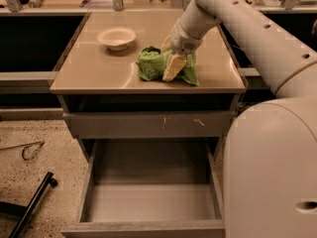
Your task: Place green rice chip bag into middle drawer
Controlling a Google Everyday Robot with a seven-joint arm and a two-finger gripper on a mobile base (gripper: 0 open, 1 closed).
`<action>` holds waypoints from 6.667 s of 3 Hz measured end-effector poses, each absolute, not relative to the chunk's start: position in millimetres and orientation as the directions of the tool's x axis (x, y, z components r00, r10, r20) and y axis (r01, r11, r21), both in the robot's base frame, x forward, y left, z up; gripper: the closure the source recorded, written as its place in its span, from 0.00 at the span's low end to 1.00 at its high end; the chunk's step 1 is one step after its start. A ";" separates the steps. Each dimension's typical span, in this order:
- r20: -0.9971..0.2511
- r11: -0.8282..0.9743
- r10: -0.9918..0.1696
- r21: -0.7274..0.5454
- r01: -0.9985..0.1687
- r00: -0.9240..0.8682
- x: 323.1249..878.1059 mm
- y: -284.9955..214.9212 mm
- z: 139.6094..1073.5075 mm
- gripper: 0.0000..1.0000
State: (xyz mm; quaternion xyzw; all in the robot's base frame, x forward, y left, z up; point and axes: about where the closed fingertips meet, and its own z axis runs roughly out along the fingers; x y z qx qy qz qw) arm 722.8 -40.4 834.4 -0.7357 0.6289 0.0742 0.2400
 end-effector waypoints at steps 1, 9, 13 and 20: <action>-0.411 -0.094 -0.890 -0.260 -0.961 0.198 722.8 -40.4 834.4 0.65; -0.534 0.045 -0.845 -0.136 -0.990 0.035 507.2 -40.5 699.2 1.00; -0.760 0.146 -0.649 -0.155 -0.977 0.023 554.2 -1.6 572.7 1.00; -0.886 0.076 -0.451 0.079 -0.994 -0.105 508.7 44.2 402.9 0.63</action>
Offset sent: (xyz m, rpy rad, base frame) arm -0.1020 -0.0031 0.0548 -0.0487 -0.0715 -0.1367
